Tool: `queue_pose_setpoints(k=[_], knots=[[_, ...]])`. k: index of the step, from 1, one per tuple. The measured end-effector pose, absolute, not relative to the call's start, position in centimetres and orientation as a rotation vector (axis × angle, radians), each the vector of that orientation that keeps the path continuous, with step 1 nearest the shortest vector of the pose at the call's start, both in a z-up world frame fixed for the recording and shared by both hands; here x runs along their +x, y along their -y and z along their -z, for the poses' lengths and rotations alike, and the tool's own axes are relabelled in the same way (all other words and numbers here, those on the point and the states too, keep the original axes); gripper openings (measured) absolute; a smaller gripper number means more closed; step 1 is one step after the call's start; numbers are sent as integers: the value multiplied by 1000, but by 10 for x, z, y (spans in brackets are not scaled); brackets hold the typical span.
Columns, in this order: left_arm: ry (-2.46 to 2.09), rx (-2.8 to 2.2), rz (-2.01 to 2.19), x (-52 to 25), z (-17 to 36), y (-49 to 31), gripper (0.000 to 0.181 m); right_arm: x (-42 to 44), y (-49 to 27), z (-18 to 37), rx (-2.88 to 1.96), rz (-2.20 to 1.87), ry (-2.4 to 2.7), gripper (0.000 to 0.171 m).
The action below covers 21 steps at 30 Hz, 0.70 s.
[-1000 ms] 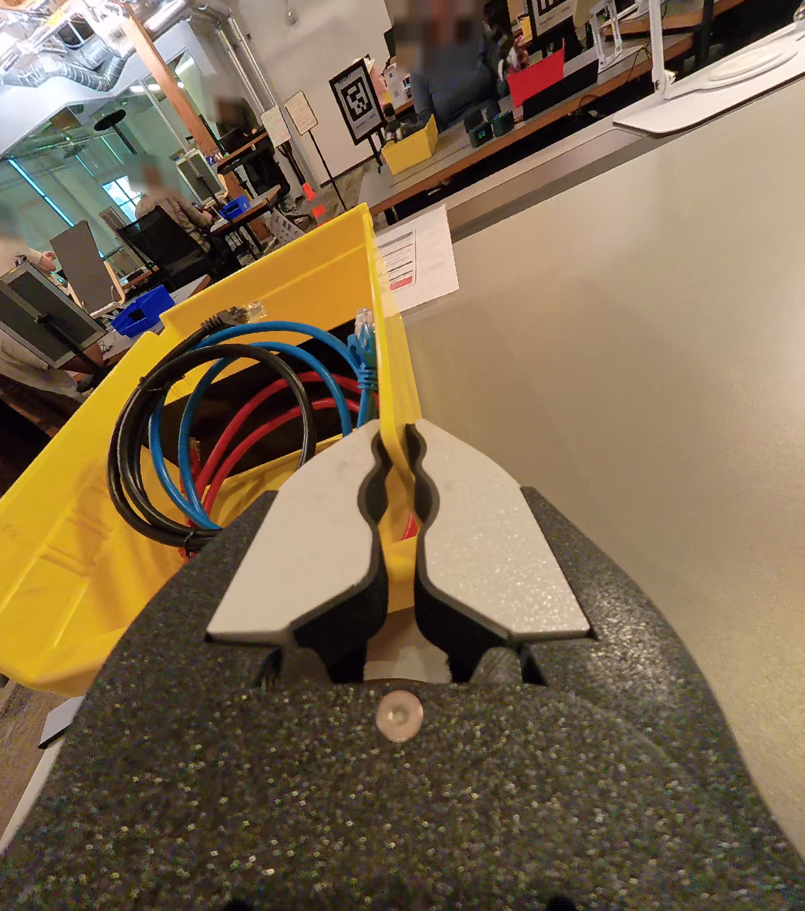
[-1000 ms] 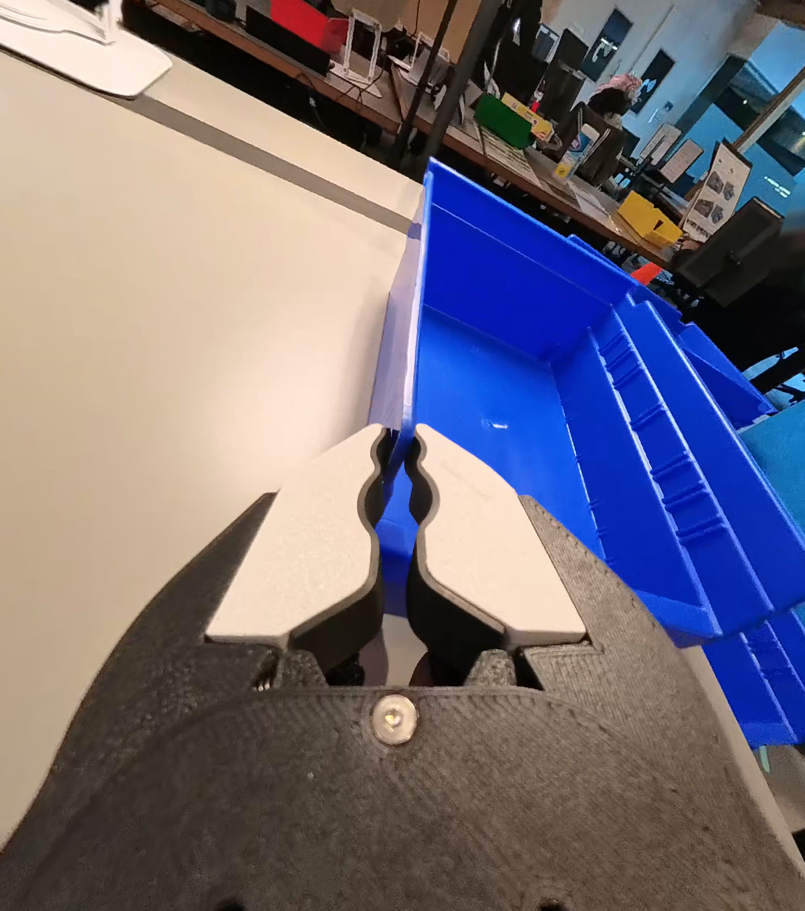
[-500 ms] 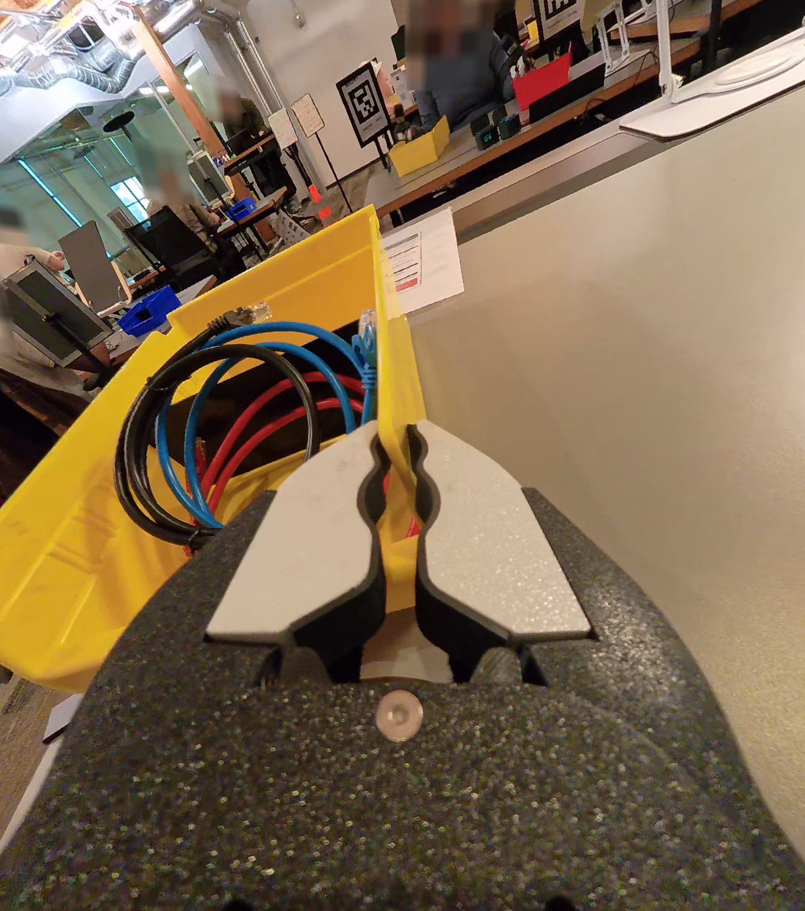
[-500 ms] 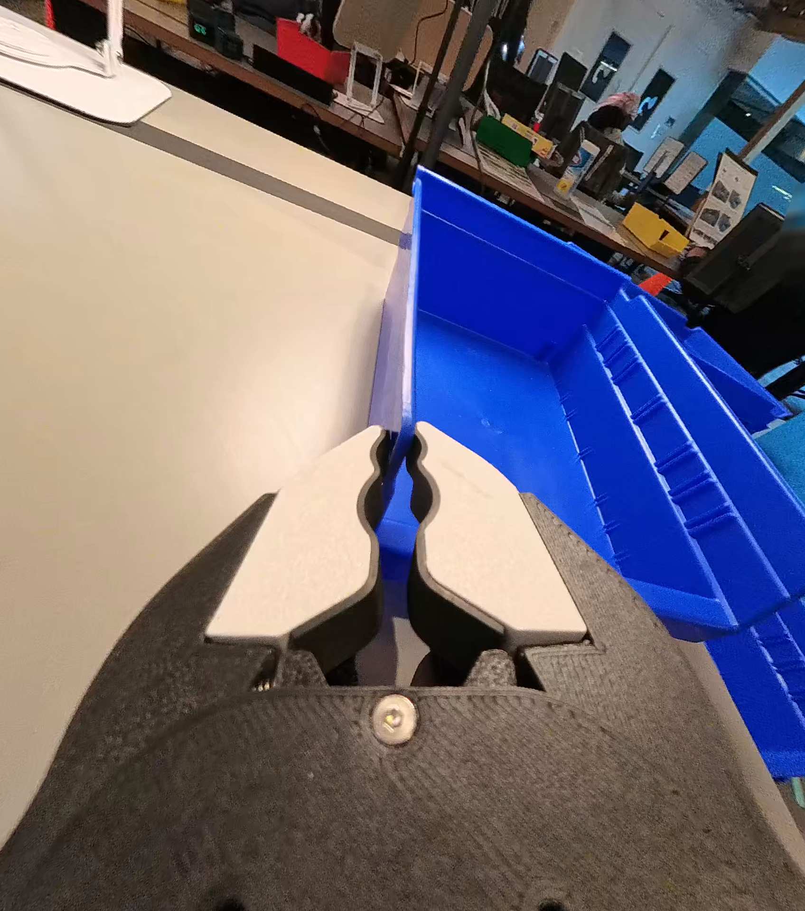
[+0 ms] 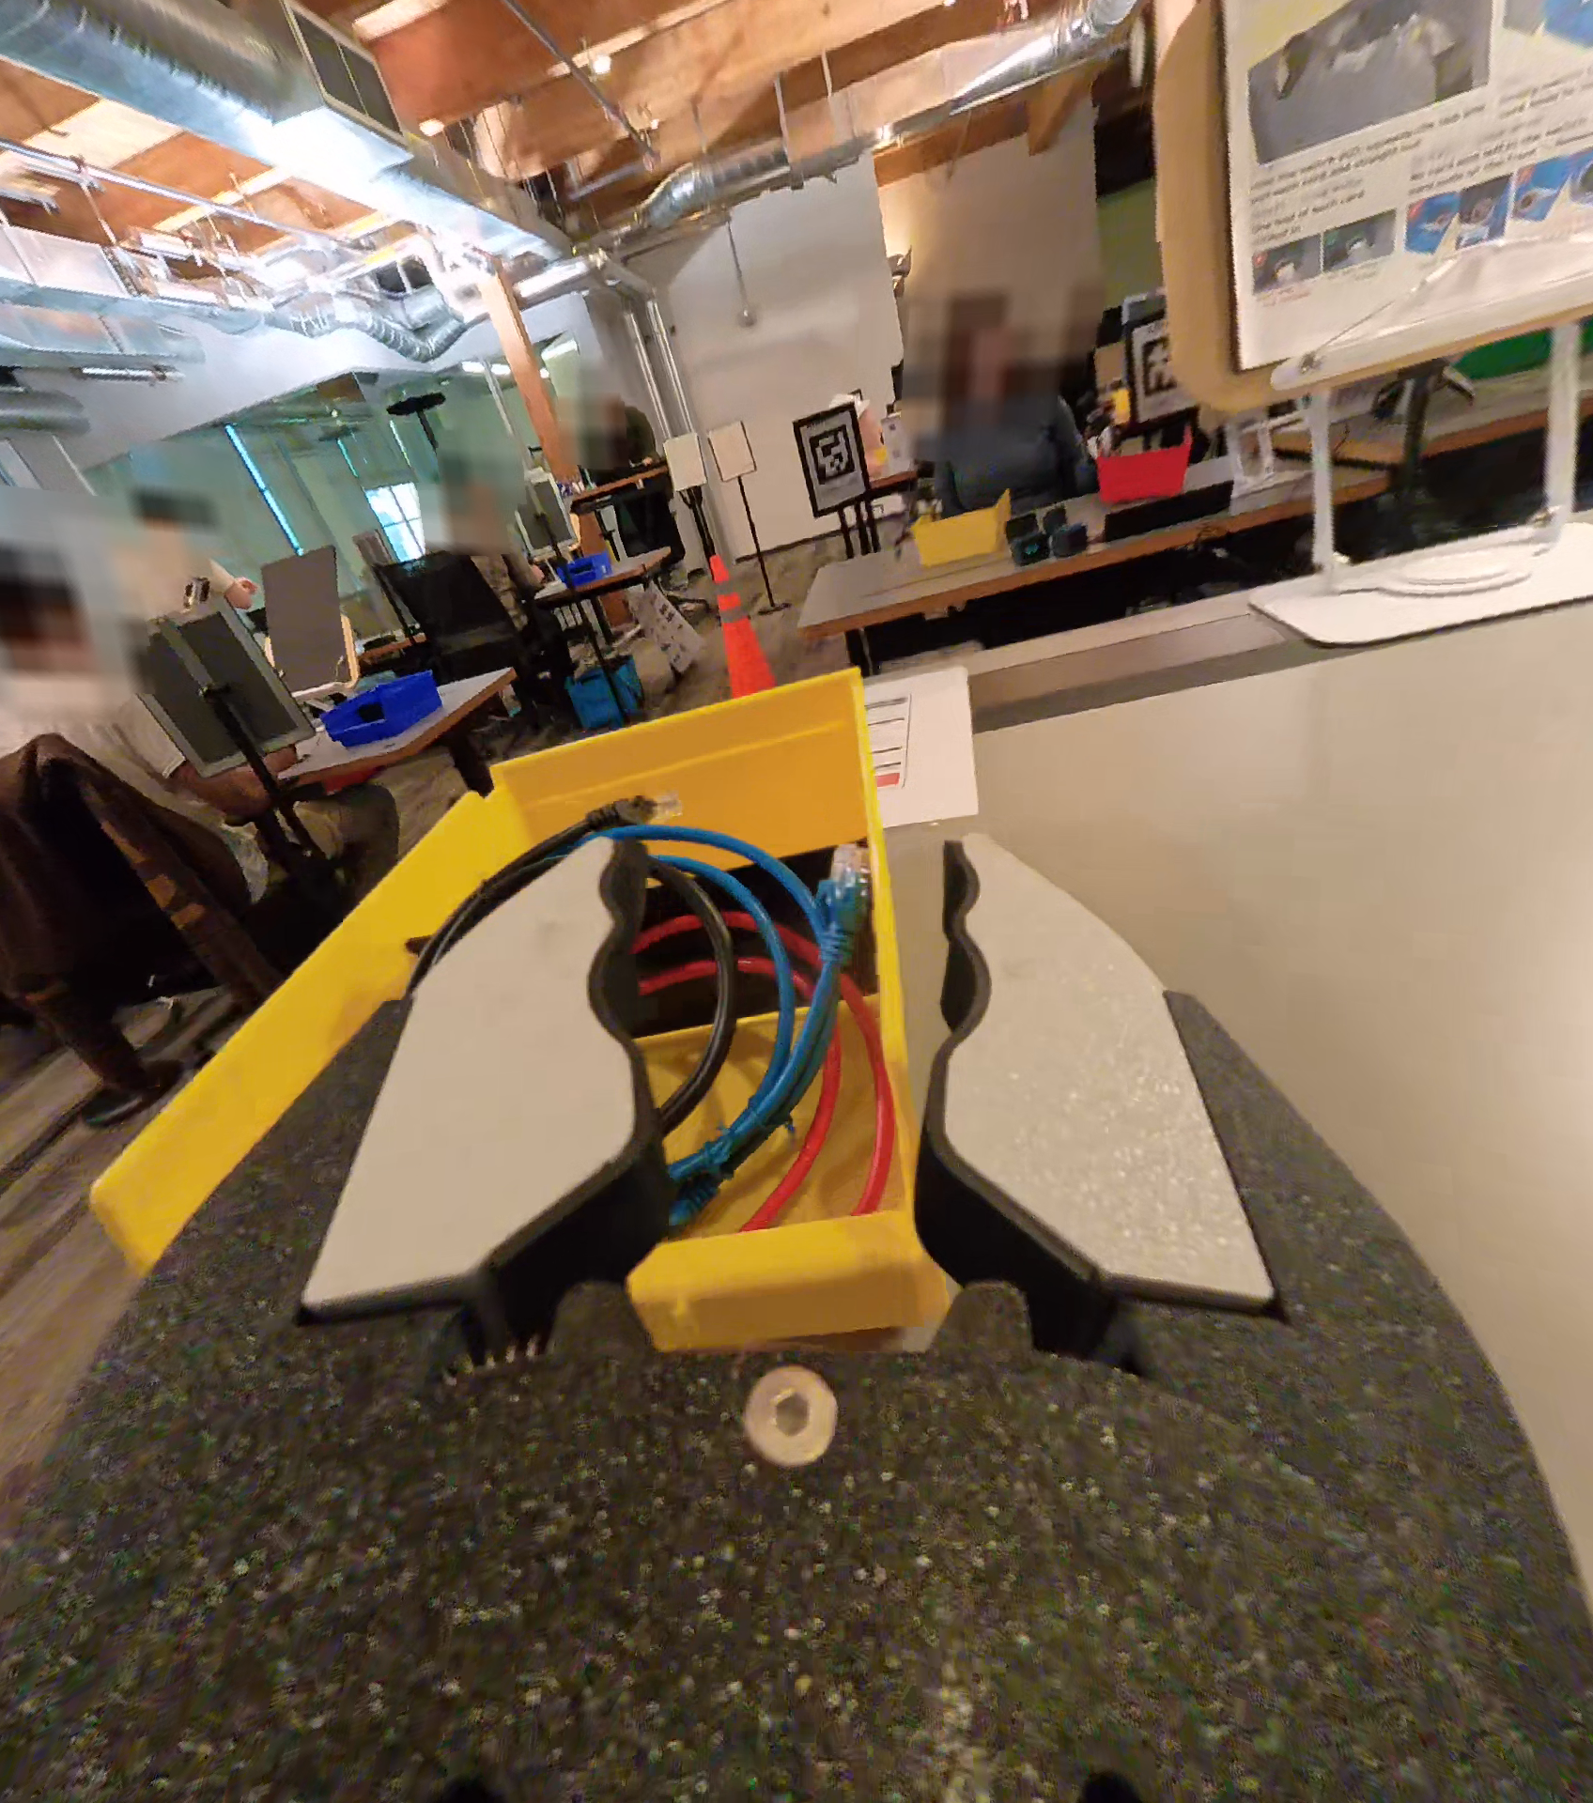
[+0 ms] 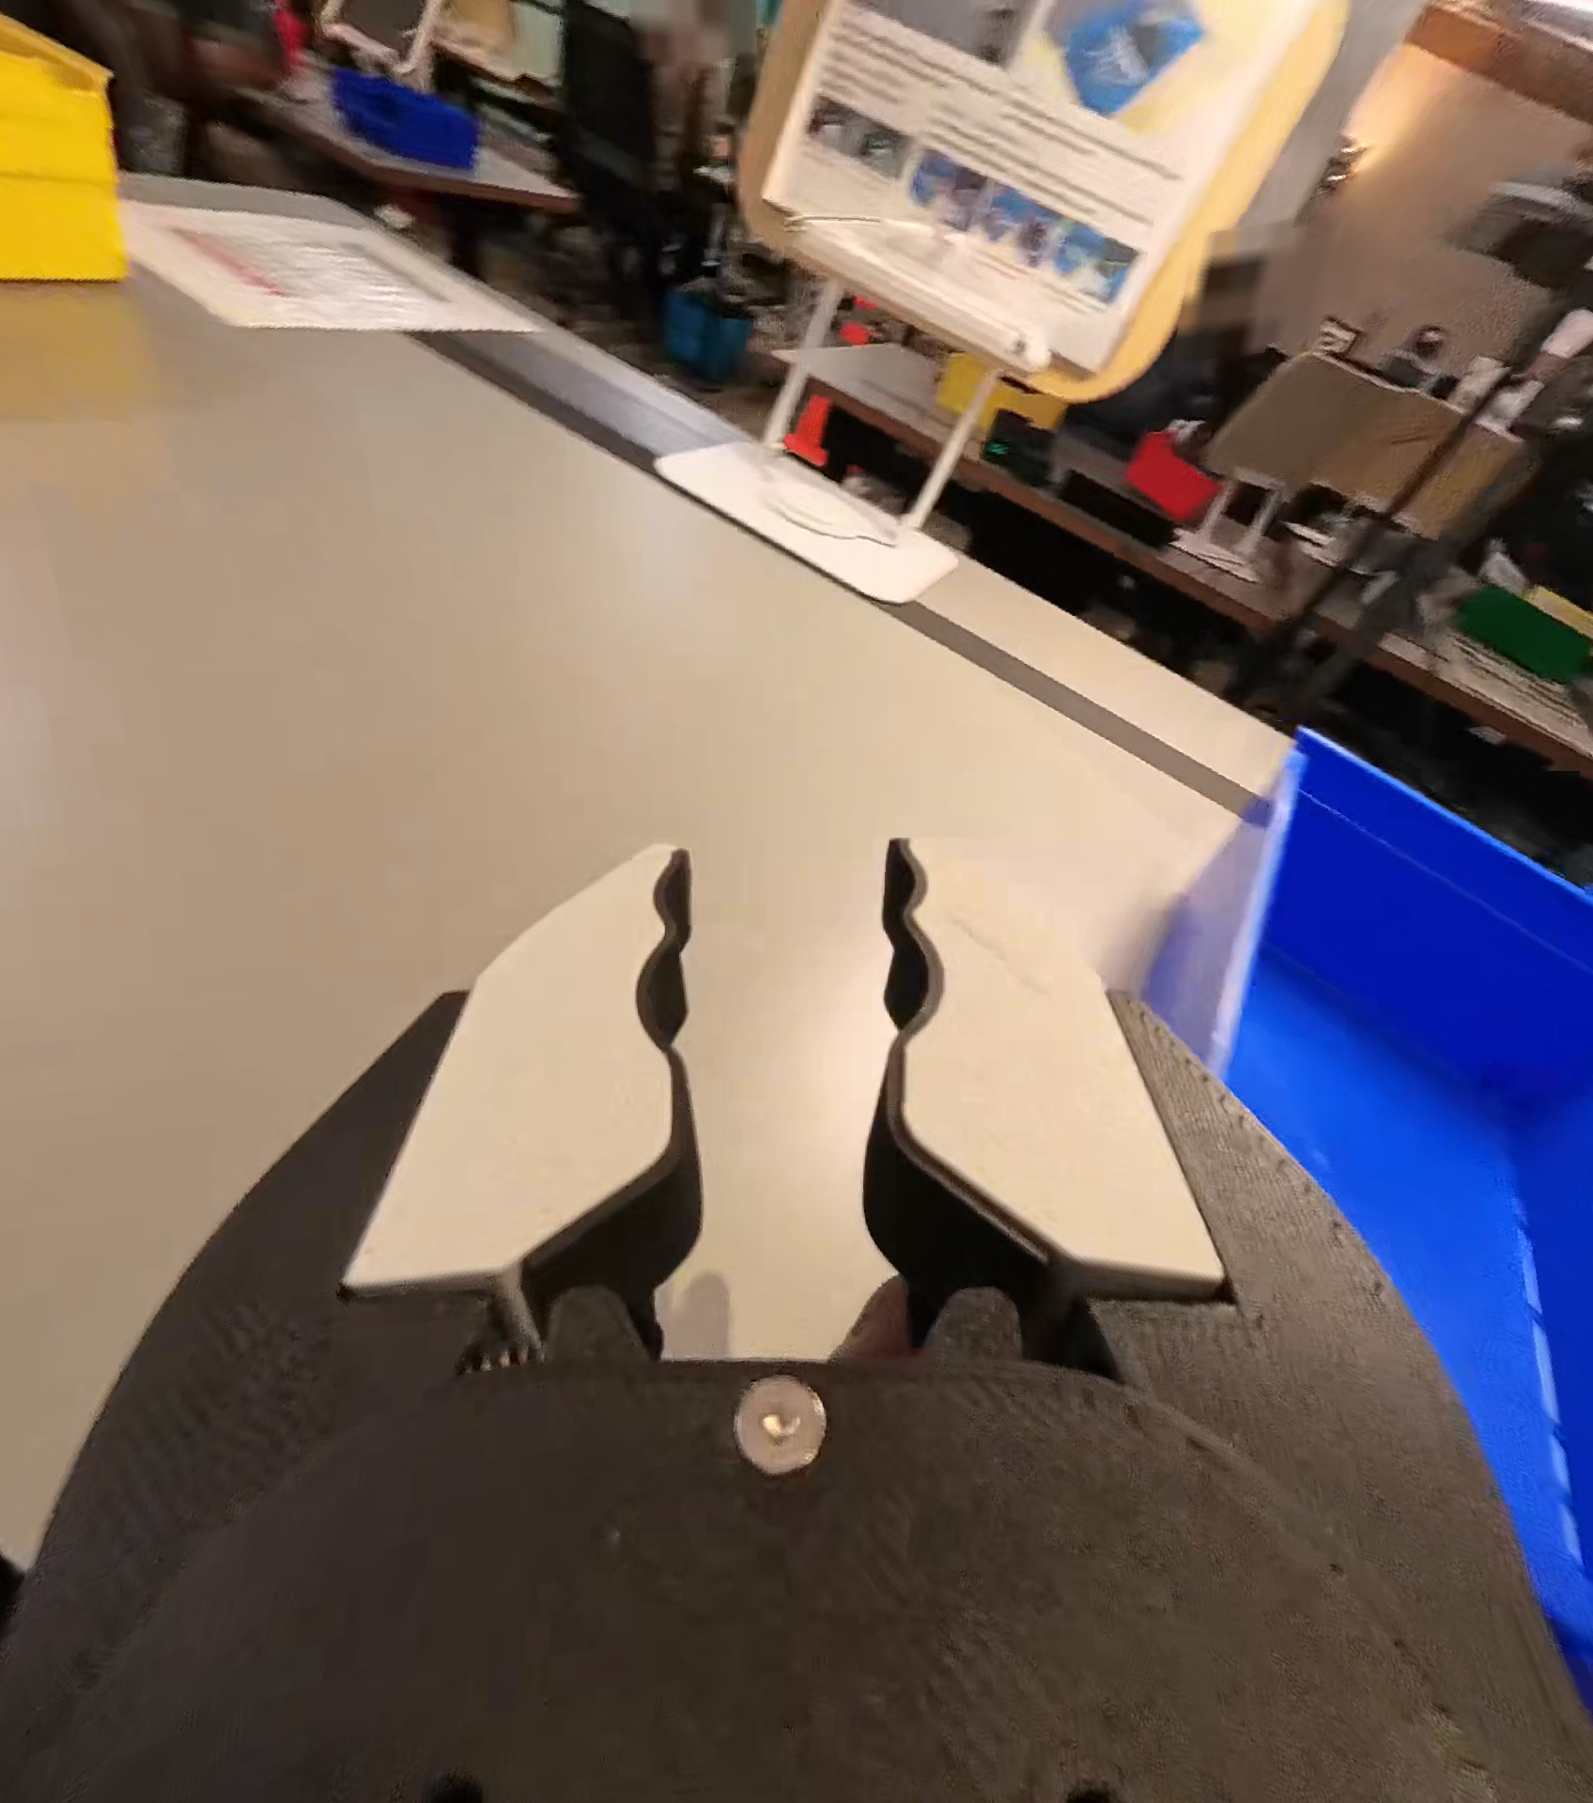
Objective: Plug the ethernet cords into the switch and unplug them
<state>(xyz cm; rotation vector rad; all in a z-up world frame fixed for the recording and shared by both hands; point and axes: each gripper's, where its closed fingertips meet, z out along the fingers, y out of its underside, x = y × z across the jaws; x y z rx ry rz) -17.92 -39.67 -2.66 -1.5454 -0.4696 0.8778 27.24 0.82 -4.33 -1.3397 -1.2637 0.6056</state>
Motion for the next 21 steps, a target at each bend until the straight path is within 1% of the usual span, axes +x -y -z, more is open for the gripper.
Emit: queue_pose_setpoints(k=[4, 8, 16, 18, 21], knots=[[565, -1620, -907, -213, 17, 406, 60, 233, -15, 76, -1378, -582, 1357, 38], [656, -1834, -847, -253, 31, 412, 64, 216, -28, 106, -1462, -612, 1410, 38], [406, -2358, -965, -317, 80, 409, 66, 203, -39, 139, -1497, -567, 1552, 38], [363, -2458, -988, -330, 90, 413, 73, 200, -41, 142, -1493, -557, 1579, 38], [361, -2546, -959, -341, 100, 418, 77, 194, -43, 147, -1508, -564, 1622, 38]])
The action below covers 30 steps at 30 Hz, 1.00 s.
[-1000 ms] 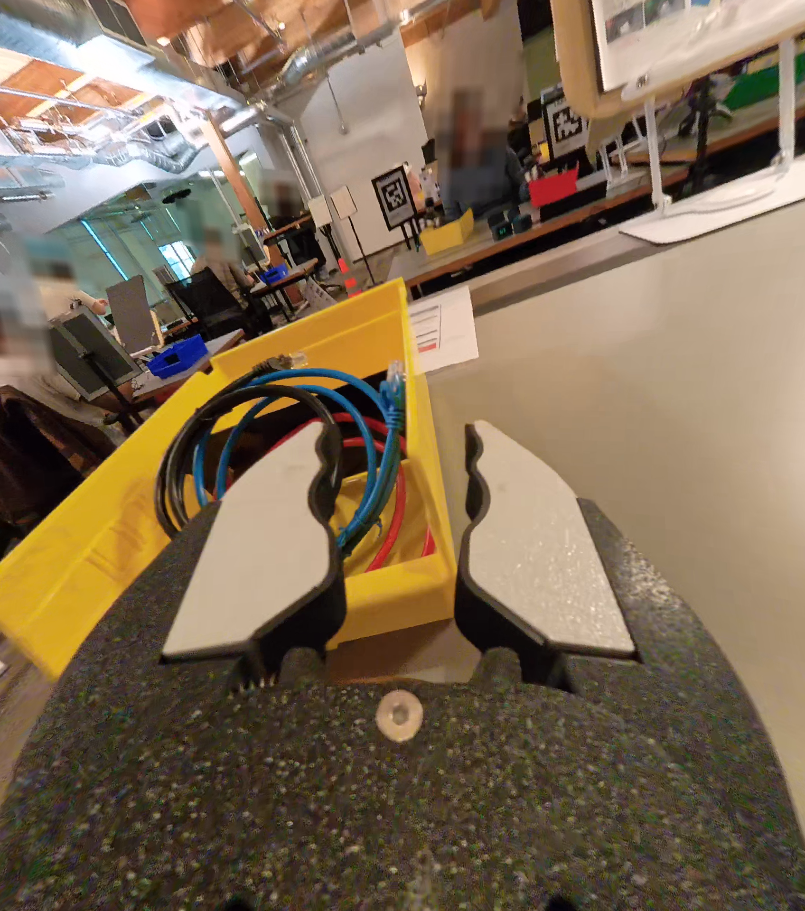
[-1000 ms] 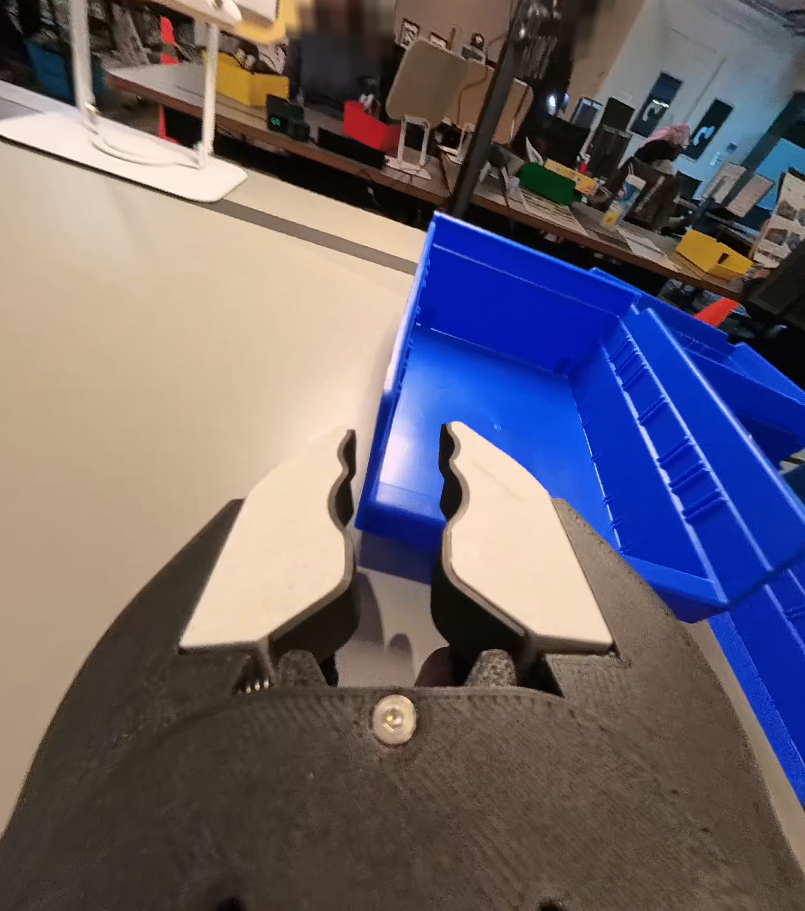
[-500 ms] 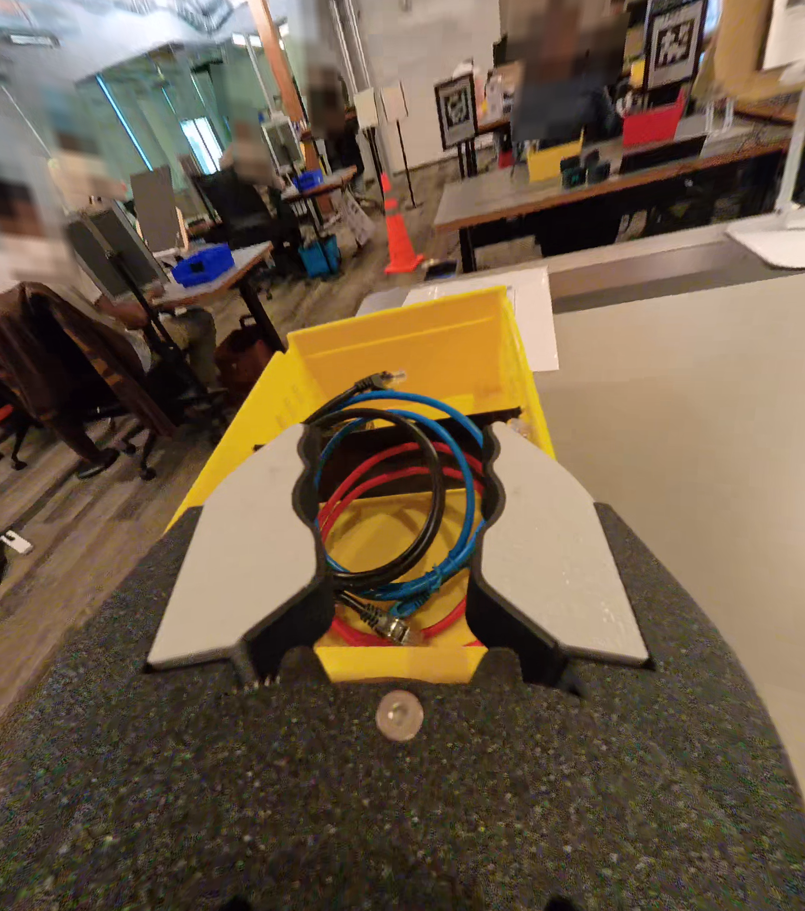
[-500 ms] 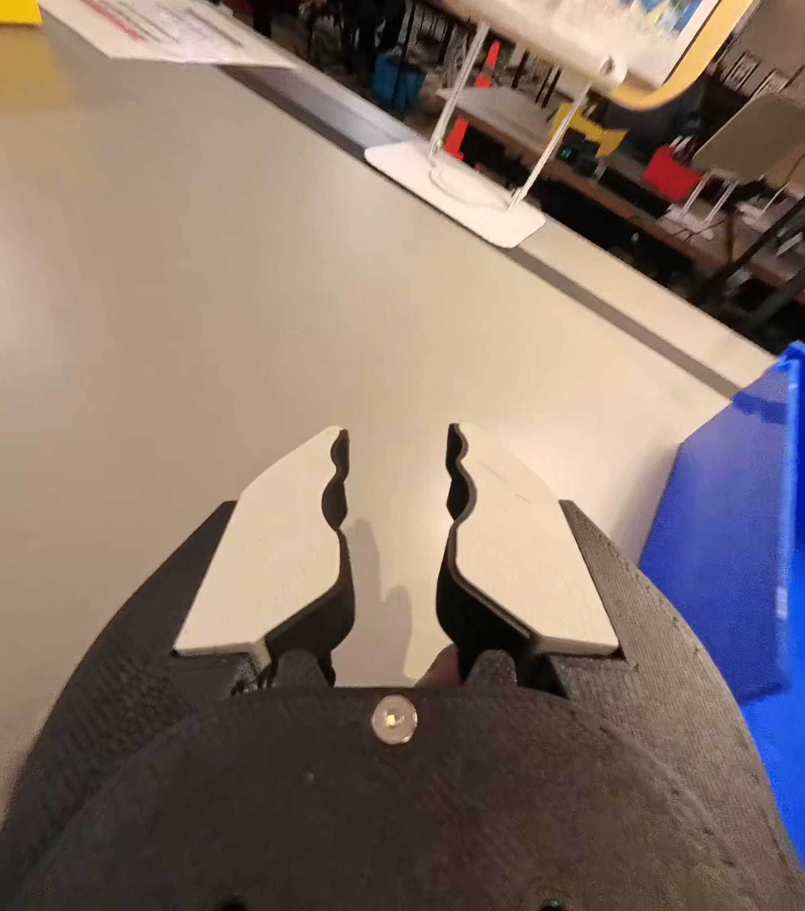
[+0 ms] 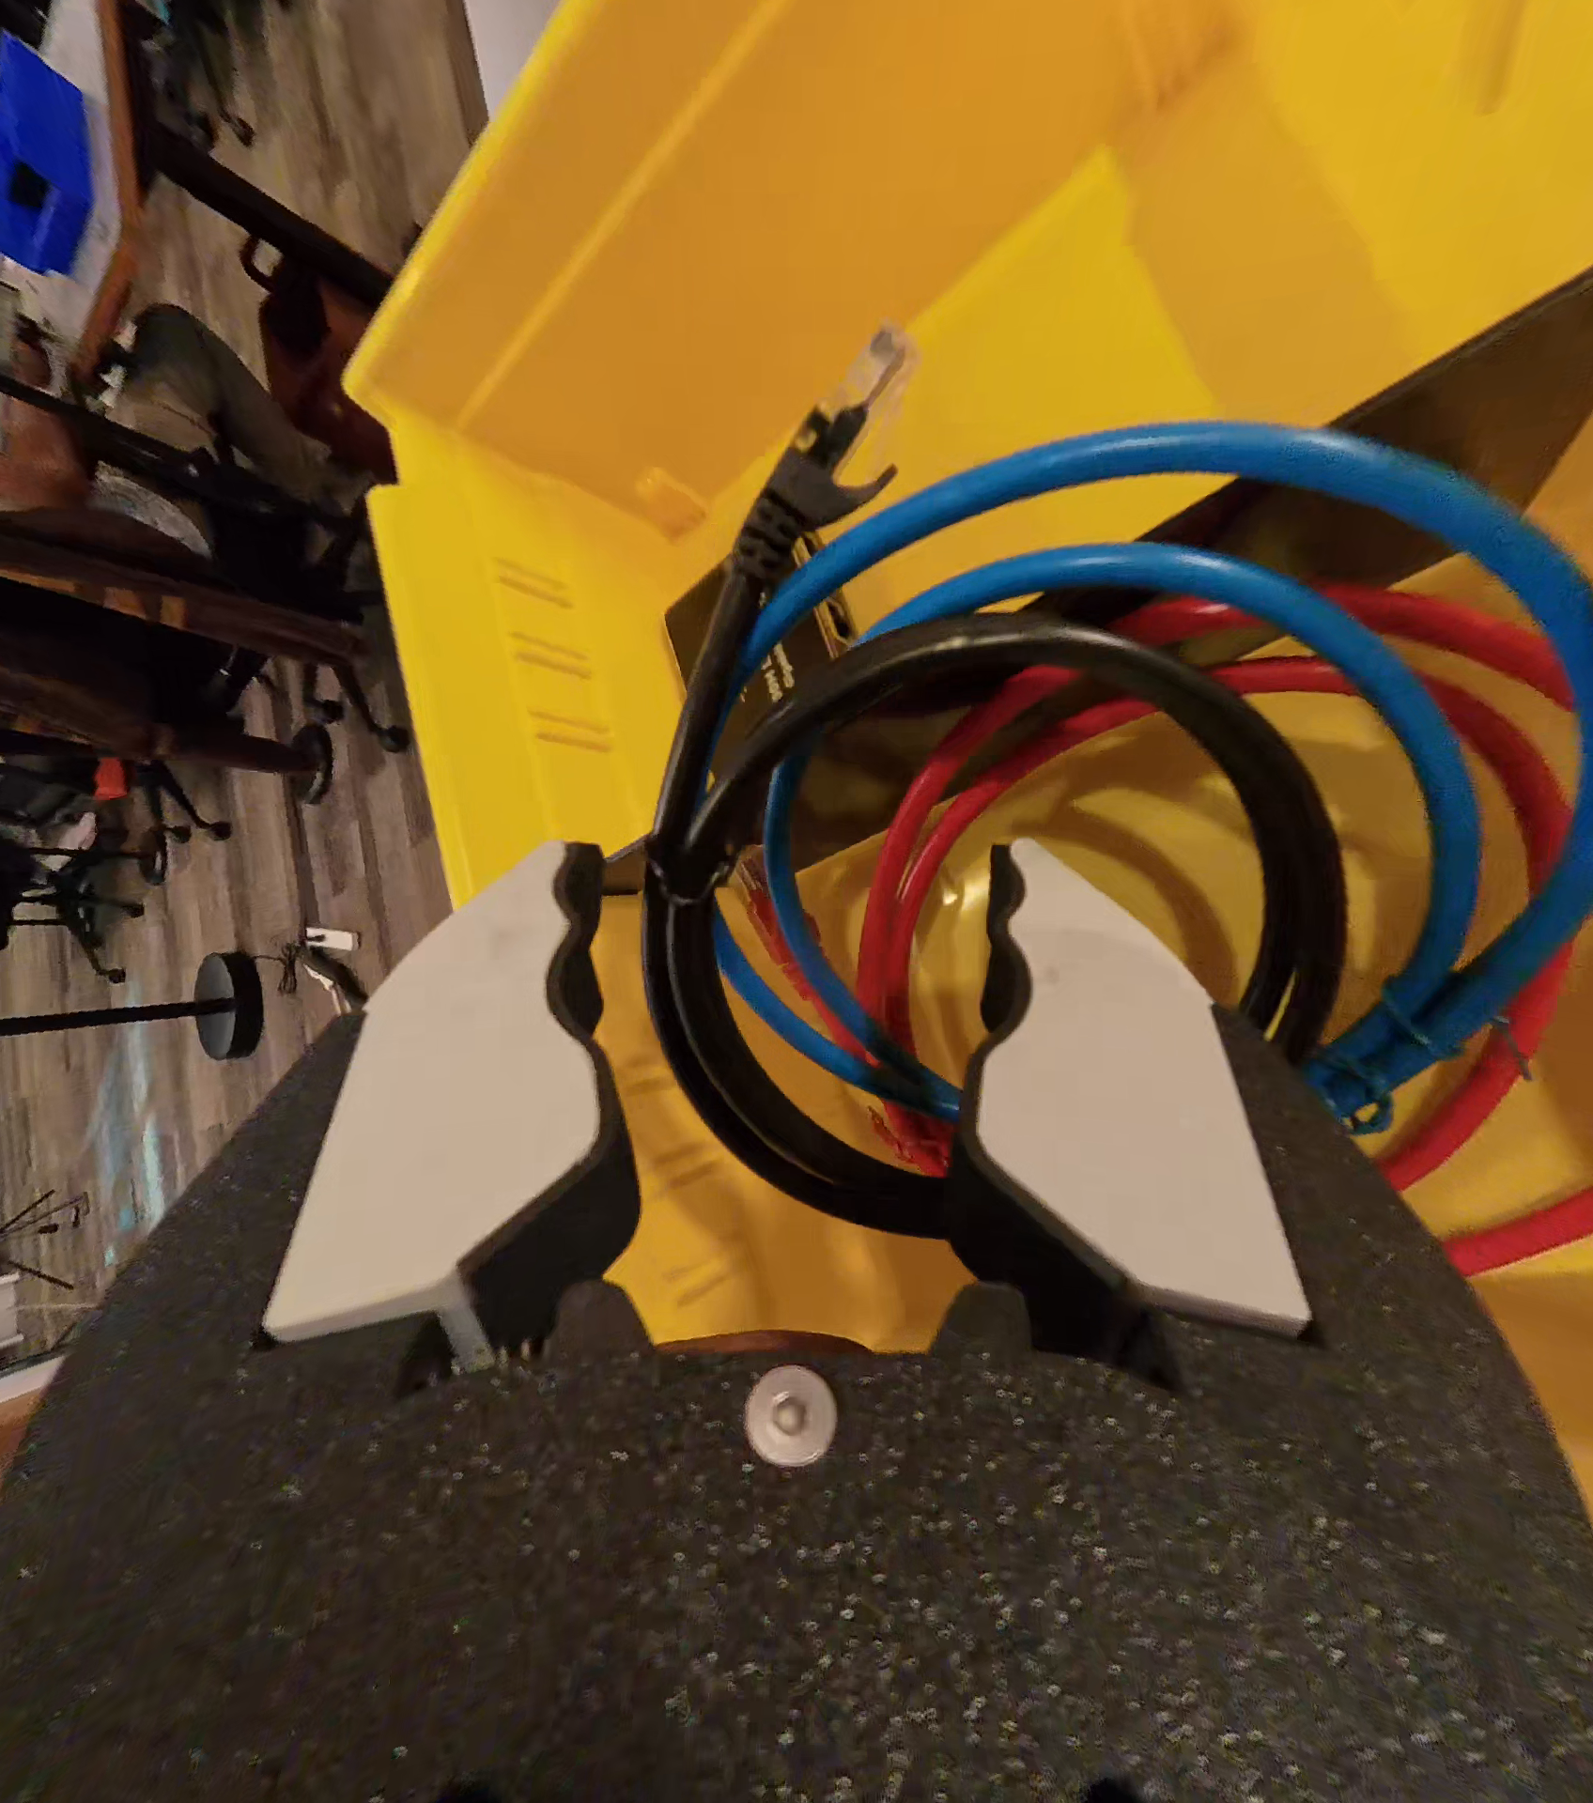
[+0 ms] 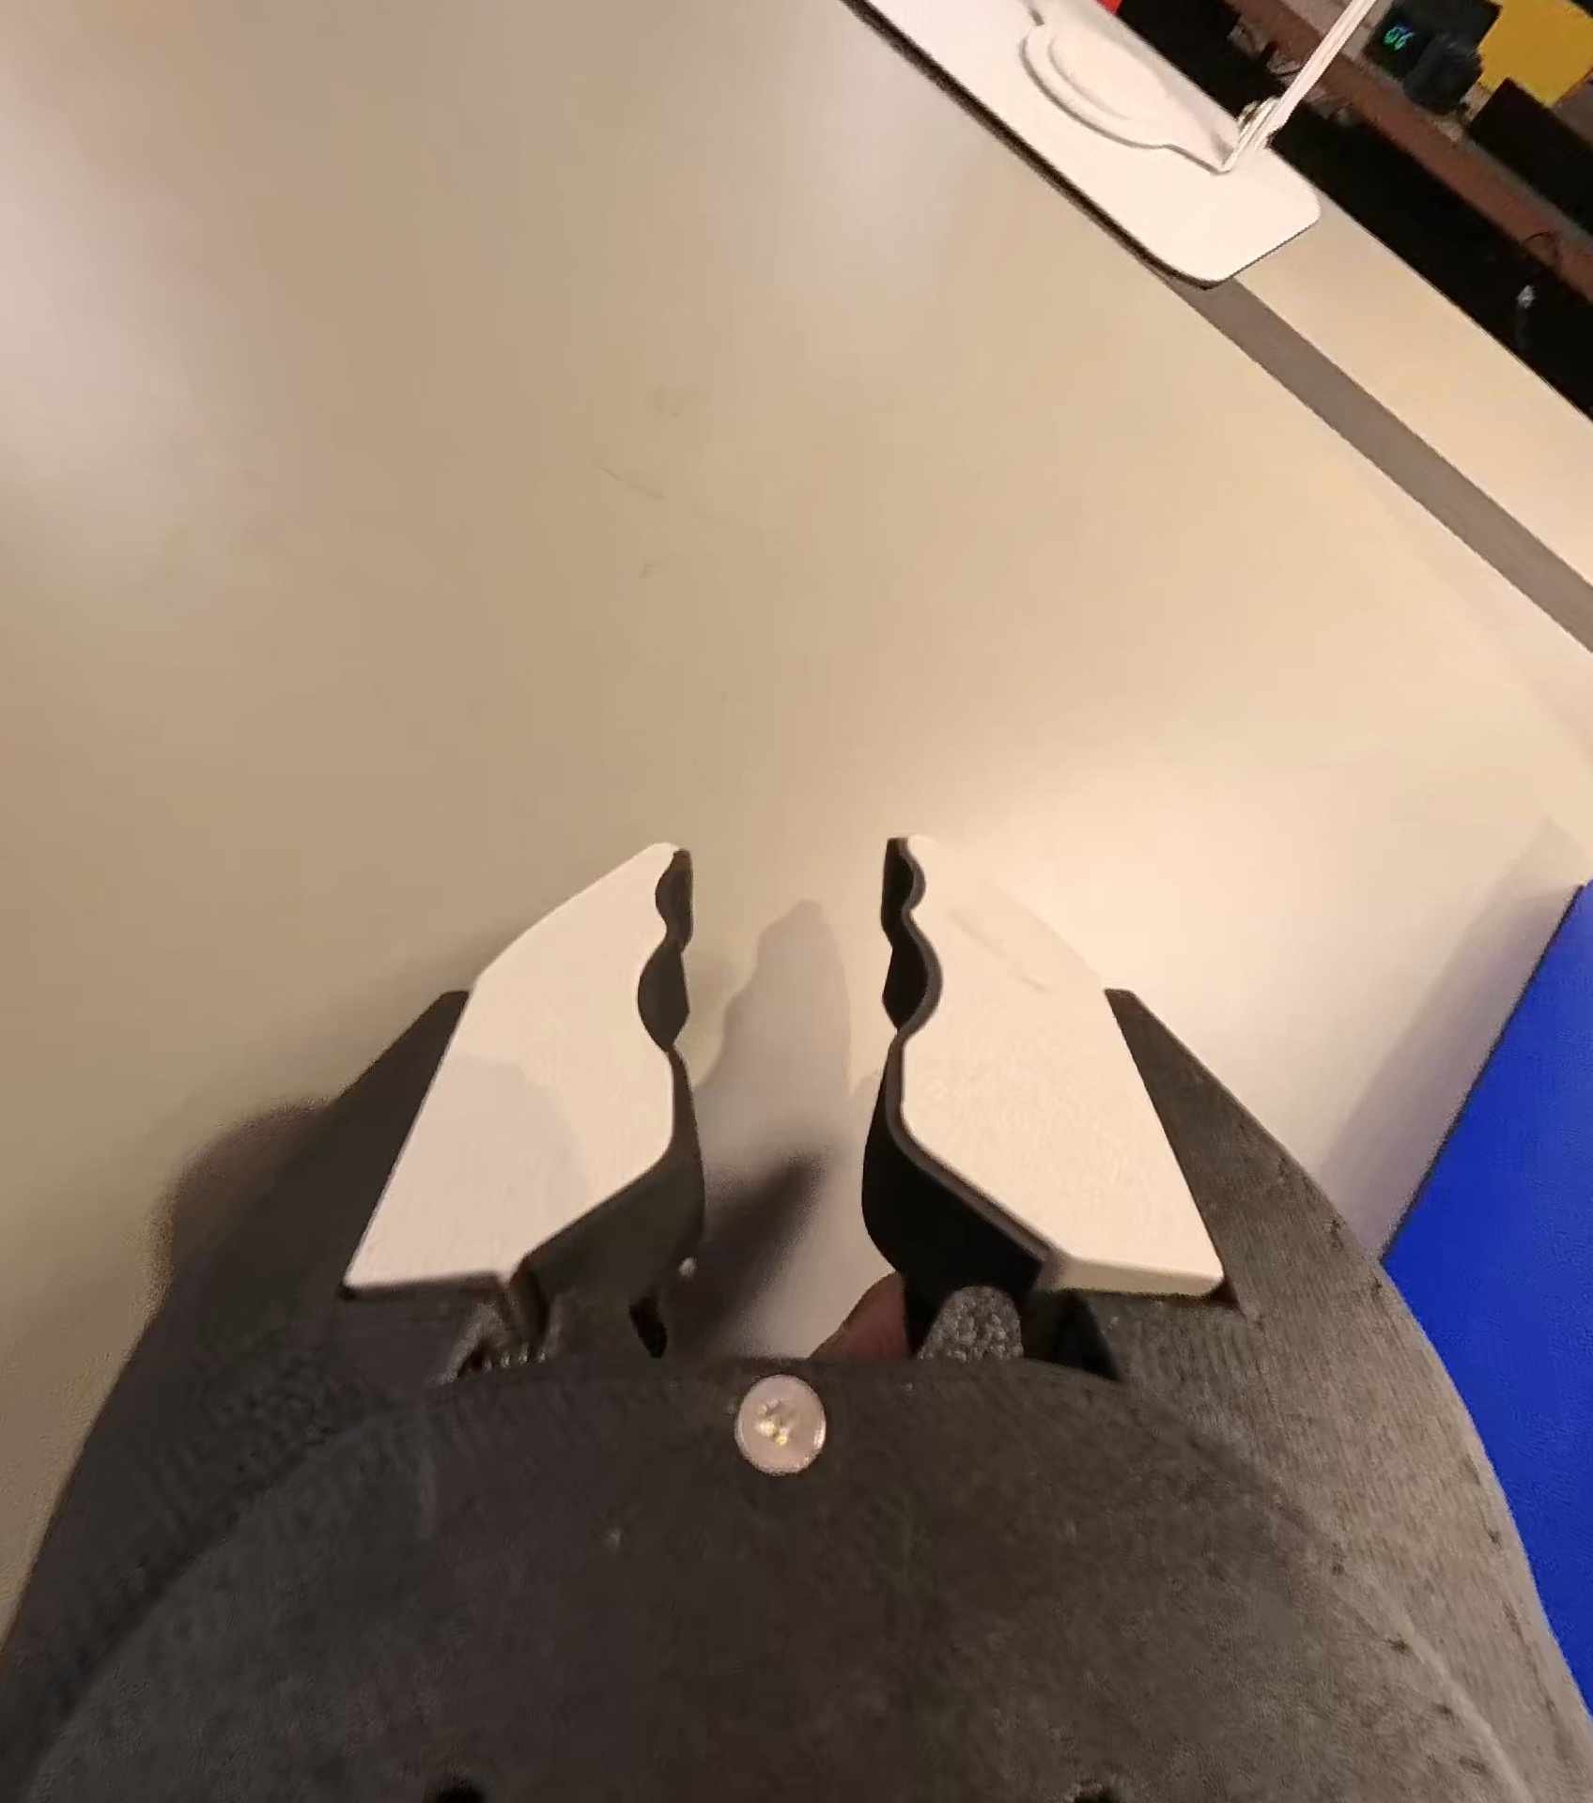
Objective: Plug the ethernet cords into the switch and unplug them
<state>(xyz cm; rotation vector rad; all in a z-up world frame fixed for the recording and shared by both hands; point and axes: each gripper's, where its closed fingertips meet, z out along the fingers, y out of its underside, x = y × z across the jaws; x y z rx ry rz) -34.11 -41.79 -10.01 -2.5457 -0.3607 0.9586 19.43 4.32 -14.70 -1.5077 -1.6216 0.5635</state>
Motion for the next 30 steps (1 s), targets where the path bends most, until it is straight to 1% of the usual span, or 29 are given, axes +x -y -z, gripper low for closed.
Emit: queue_pose_setpoints(k=[4, 5, 10, 13, 18, 19, 22, 24, 27, 30], knots=[[423, -2648, -929, -348, 123, 423, 82, 186, -49, 152, -1524, -562, 1655, 38], [421, -2660, -978, -352, 126, 425, 87, 184, -51, 153, -1529, -562, 1660, 38], [520, -2650, -1193, -362, 125, 435, 82, 175, -61, 157, -1559, -561, 1684, 37], [592, -2643, -1261, -361, 125, 439, 74, 171, -67, 161, -1583, -566, 1701, 37], [732, -2678, -1207, -353, 137, 444, 67, 159, -77, 167, -1624, -584, 1739, 36], [750, -2682, -1188, -354, 140, 444, 62, 155, -79, 167, -1632, -594, 1741, 36], [774, -2687, -1191, -356, 140, 448, 34, 137, -78, 164, -1636, -640, 1760, 35], [761, -2681, -1178, -353, 134, 449, 20, 125, -74, 162, -1607, -668, 1787, 35], [736, -2636, -1237, -349, 111, 453, 13, 112, -76, 163, -1580, -679, 1793, 34], [698, -2538, -1374, -342, 66, 457, 12, 110, -81, 160, -1573, -690, 1759, 33]])
